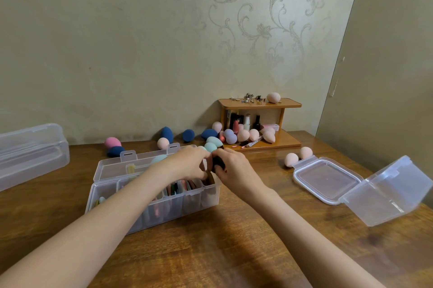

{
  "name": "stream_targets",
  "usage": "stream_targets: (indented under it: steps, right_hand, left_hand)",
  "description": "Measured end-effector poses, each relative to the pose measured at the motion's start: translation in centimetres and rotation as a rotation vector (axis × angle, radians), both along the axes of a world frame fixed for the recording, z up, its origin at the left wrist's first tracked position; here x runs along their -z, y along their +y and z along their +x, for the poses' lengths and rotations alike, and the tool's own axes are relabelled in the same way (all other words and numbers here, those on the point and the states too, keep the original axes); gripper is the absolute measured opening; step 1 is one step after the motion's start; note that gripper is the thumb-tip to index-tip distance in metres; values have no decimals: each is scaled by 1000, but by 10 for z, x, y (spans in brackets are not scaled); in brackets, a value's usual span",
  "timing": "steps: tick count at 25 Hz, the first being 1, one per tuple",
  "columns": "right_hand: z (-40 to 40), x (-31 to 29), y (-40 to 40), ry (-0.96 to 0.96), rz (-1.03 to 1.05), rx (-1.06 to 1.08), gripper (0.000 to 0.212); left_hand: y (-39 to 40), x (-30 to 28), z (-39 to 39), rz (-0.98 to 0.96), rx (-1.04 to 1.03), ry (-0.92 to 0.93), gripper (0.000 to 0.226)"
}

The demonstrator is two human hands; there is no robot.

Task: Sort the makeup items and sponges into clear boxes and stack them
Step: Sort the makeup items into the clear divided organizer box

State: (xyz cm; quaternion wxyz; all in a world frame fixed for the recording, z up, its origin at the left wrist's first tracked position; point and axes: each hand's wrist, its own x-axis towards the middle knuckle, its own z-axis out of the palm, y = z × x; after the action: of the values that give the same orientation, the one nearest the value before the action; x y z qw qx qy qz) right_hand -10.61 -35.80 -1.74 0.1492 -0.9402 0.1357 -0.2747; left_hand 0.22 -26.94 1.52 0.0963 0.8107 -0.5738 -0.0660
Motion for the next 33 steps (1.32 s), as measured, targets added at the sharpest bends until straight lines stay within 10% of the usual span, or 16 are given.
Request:
stream_targets:
  steps: [8, 16, 23, 29, 33]
  right_hand:
    - [3, 4, 8, 12, 38, 55, 45]
    - [11, 3, 15, 168, 51, 183, 11]
    - [9, 4, 15, 191, -73, 229, 23]
    - [5, -17, 7, 439, 91, 91, 35]
    - [21, -22, 2, 595, -147, 98, 33]
  left_hand:
    - [5, 8, 6, -7, -15, 66, 22]
    - [-1, 15, -1, -18, -113, -8, 21]
    - [3, 16, 2, -150, -138, -35, 23]
    - [4, 20, 3, -117, -160, 32, 21]
    - [8, 19, 0, -145, -165, -31, 23]
